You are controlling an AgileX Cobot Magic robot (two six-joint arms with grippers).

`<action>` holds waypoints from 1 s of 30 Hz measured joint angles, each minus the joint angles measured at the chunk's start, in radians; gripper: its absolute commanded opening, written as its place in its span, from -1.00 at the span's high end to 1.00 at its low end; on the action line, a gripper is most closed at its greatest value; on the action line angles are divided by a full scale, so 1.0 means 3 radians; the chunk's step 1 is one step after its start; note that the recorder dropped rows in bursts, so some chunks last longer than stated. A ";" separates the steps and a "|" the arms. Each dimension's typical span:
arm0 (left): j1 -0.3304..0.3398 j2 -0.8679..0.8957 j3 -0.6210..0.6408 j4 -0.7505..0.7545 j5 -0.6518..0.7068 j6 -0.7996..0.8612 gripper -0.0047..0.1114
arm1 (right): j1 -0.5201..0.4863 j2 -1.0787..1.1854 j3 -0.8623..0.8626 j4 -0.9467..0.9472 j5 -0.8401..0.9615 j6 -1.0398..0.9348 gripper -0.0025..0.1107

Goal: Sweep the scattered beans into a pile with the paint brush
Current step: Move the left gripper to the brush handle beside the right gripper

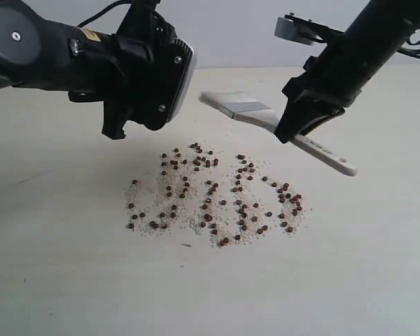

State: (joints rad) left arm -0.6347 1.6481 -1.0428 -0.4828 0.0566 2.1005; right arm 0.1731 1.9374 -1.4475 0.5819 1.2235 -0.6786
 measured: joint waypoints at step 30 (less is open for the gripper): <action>0.0000 0.0543 -0.0022 0.0425 -0.1297 -0.0629 -0.39 | 0.0242 0.0066 -0.0203 0.0152 -0.0004 -0.0318 0.96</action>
State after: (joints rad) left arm -0.6347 1.8111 -1.0493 -0.3554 -0.3324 1.9119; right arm 0.2455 1.9572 -1.5083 0.6274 1.2223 -0.7740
